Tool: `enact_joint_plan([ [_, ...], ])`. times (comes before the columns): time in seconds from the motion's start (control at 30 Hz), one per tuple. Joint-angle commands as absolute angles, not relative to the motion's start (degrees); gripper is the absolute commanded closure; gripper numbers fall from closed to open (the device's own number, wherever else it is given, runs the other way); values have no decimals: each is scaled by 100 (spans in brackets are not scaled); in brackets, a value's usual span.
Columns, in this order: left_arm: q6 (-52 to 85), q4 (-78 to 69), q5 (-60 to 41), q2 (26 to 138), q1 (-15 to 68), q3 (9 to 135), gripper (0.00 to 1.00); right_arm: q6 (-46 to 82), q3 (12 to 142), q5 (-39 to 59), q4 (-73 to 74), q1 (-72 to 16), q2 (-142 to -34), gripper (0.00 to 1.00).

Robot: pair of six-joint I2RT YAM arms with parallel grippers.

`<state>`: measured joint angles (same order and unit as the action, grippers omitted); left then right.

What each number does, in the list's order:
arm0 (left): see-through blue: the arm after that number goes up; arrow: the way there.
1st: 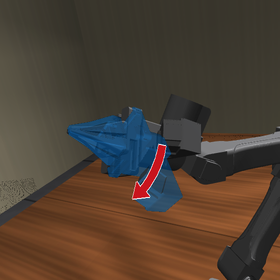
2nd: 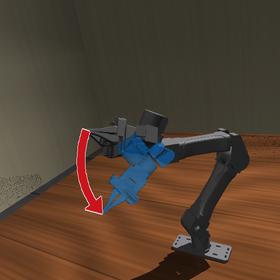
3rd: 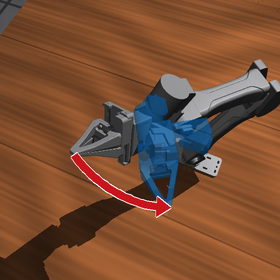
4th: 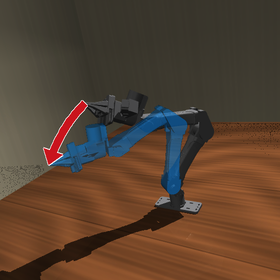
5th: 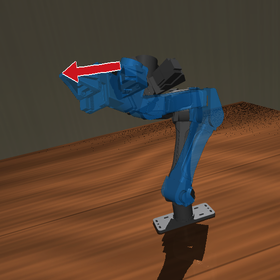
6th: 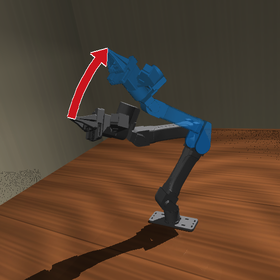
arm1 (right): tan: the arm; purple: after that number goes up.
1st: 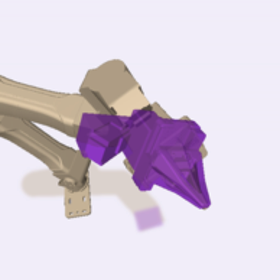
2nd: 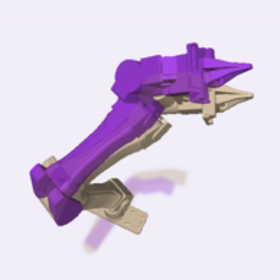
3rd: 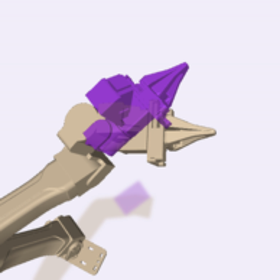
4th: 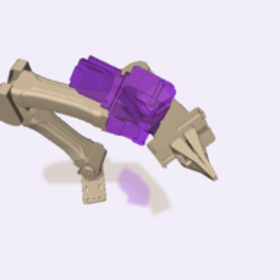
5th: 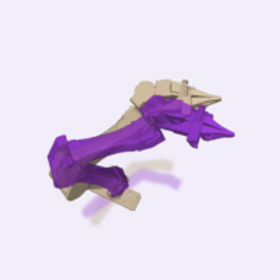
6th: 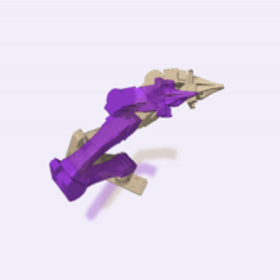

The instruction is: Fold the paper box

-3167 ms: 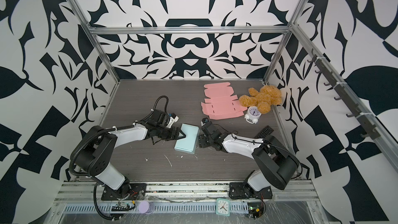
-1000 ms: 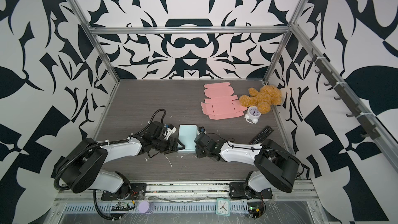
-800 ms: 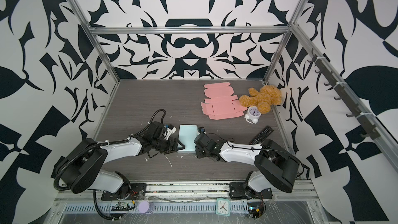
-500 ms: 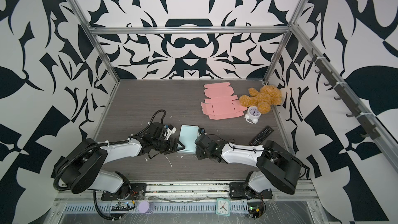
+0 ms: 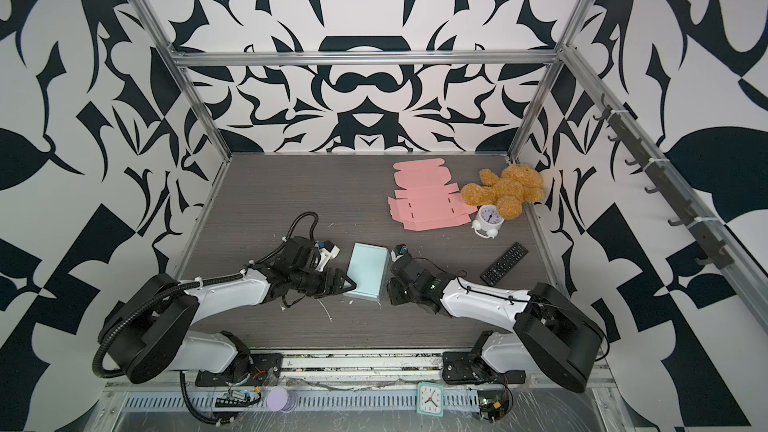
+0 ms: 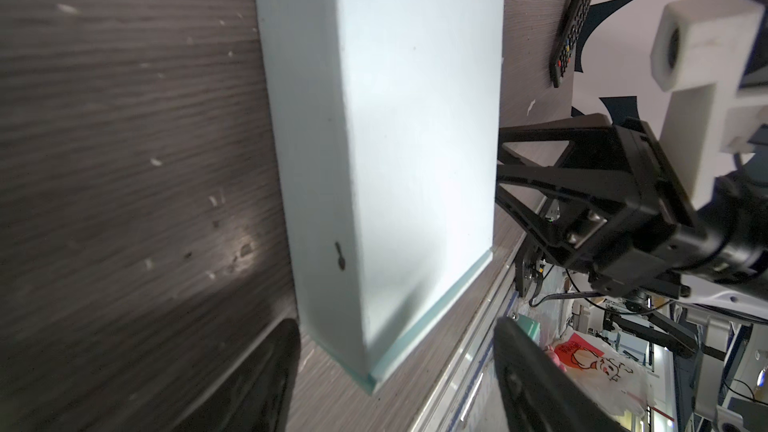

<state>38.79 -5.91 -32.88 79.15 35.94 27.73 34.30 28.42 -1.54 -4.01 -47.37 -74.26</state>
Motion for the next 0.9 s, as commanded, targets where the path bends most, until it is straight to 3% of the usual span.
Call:
enact_joint_plan([
  [0.0,3677,-275,-3265,7770,3503,2823,24,3164,2911,-69,-521,-4558,-7334,62],
  [0.43,3010,26,-3727,8583,2761,3939,23,2600,3439,187,-139,-3807,-7957,83],
  [0.87,2992,-363,-3820,9606,2625,4564,24,2467,4040,526,326,-3459,-8800,92],
])
